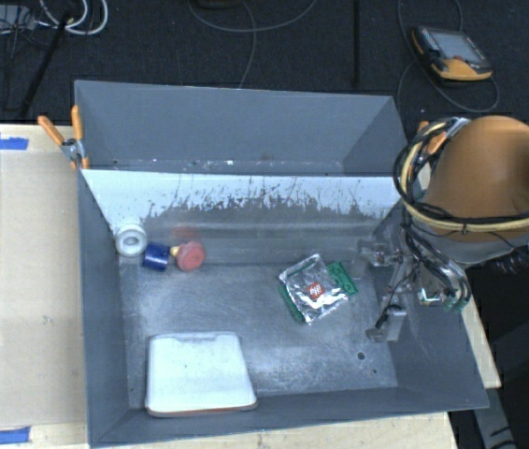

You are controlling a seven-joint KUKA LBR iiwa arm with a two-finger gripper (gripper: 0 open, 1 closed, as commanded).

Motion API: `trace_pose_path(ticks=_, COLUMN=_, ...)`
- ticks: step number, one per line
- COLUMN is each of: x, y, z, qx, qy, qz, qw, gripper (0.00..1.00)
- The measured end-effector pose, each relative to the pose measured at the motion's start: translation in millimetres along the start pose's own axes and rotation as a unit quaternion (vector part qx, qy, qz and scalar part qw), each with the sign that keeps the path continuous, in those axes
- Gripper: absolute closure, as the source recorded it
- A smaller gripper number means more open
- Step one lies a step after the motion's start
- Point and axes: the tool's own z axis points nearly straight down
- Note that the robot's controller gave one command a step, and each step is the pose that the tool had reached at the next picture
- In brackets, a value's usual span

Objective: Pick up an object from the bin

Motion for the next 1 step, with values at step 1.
trace_pose_path(ticks=1, x=-62.7, y=14.6, z=90.2, qx=-0.001, qy=-0.0032, qz=0.133, qw=0.9911, gripper=0.00)
